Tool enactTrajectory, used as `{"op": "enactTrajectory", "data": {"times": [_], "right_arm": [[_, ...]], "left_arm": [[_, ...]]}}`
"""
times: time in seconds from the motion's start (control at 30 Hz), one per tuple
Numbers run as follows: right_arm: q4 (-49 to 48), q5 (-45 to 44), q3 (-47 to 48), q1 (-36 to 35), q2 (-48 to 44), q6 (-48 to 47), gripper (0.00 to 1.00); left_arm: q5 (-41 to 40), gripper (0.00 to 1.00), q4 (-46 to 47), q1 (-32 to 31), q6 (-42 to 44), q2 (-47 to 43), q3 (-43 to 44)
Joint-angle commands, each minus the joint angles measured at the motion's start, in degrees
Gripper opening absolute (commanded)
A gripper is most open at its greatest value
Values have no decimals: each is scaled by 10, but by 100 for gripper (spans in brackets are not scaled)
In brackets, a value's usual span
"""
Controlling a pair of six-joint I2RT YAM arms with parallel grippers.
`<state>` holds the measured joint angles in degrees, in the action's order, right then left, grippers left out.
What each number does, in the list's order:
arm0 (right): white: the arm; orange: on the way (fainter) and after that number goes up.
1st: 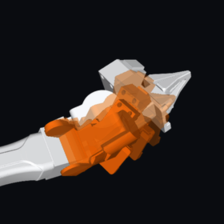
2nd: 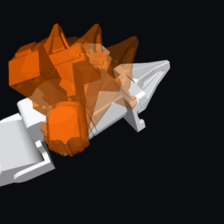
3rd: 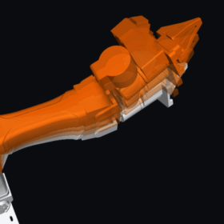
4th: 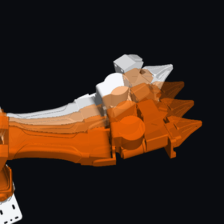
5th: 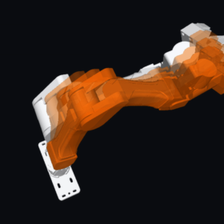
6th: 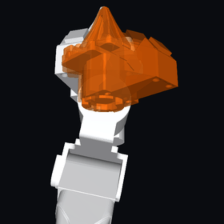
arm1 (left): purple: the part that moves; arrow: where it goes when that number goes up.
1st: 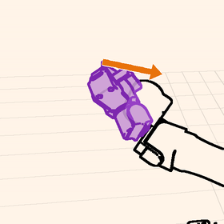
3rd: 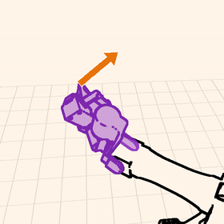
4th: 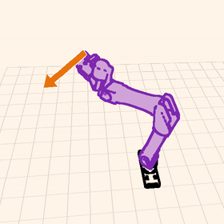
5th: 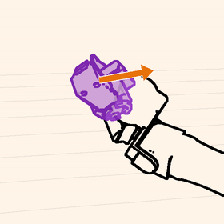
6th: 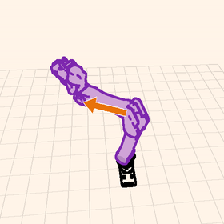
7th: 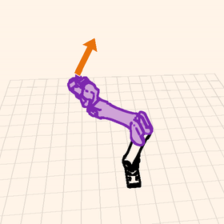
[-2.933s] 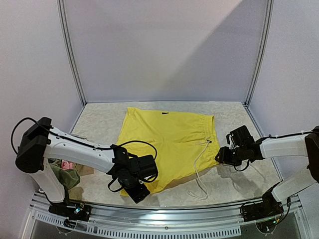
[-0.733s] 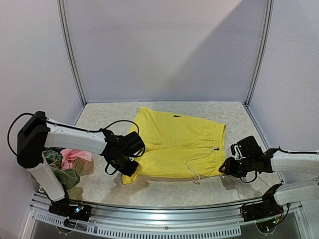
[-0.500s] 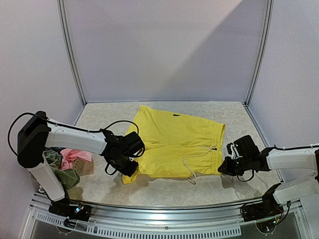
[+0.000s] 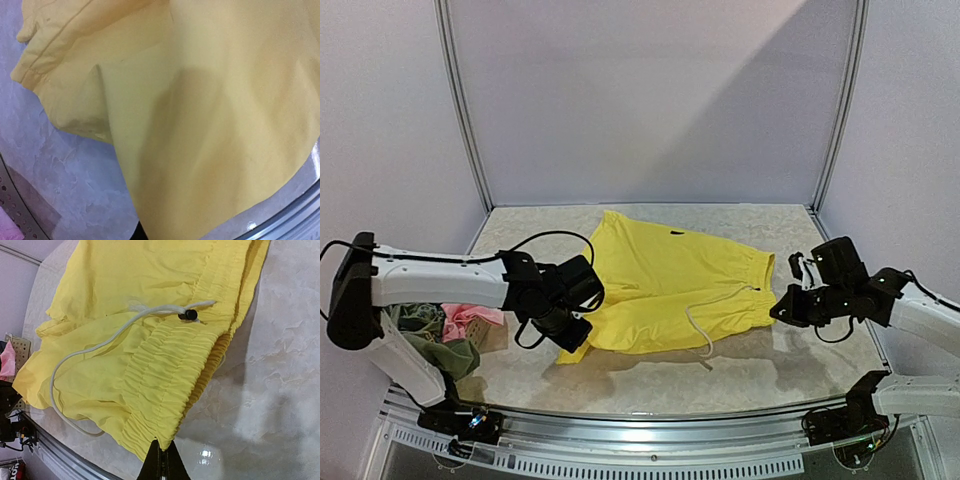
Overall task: Fold and stack the mixed laundry pile
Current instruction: Fold the flattened shorts at the center of the board.
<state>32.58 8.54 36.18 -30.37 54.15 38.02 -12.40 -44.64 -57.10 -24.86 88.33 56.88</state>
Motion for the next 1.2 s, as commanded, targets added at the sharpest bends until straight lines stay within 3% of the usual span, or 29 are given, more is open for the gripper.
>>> {"op": "enactTrajectory", "data": {"times": [0.0,0.6,0.93,1.17], "right_arm": [[88,-8,10,-3,-49,3,0],[87,-140,32,-3,-33,47,0],[111,-218,158,-4,79,15,0],[147,-335,236,-4,144,12,0]], "left_arm": [[-11,0,-52,-24,5,-37,23],[-50,0,-40,9,49,34,95],[-68,0,-92,58,98,79,225],[-76,0,-133,92,146,151,355]]}}
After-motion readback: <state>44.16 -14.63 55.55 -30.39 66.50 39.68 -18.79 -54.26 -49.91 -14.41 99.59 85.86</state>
